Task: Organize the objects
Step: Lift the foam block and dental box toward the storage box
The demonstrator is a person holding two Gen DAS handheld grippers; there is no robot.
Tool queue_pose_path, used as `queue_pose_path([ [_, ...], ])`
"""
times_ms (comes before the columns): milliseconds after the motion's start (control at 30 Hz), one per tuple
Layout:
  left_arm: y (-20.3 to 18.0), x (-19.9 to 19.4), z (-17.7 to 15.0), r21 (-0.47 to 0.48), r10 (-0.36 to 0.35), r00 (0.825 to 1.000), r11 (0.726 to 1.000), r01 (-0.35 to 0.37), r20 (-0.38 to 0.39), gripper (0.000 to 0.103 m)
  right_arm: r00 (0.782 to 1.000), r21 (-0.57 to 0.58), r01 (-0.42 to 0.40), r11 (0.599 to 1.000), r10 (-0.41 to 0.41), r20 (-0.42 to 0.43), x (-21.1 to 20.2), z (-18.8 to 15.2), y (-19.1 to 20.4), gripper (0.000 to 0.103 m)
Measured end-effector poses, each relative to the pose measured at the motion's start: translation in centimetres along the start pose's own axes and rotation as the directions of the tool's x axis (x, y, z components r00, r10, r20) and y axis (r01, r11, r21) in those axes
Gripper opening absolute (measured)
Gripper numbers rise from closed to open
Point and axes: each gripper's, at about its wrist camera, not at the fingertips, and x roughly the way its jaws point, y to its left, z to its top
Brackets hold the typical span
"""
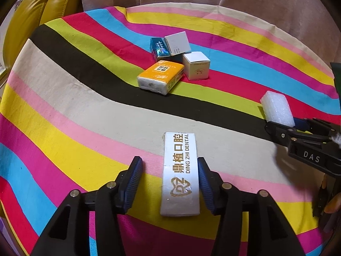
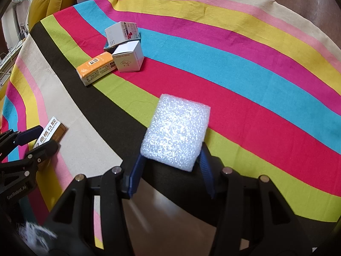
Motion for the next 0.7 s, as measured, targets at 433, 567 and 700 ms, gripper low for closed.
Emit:
queue_pose_path([
  [433,0.18,-0.22,0.09,-0.005,-0.007,1.000,1.000,0.007,0.010,0.032,1.000,0.005,-0.005,1.000,0.005,0.000,0.03,0.15,-0.10,0.053],
  [567,-0.03,-0.12,0.19,0.006,0.009,1.000,1.000,-0.009,0.009,0.032,1.000,0.007,-0.003,1.000,0.003,-0.003,0.17,0.31,-0.07,0.053],
  [700,-0.03,-0.13,0.18,0.008,0.015,1.000,1.000,-0.015,0.009,0.032,1.000,-0.005,0.024,1.000,-0.024,-0.004,0.05,0.37,0.39,0.053],
])
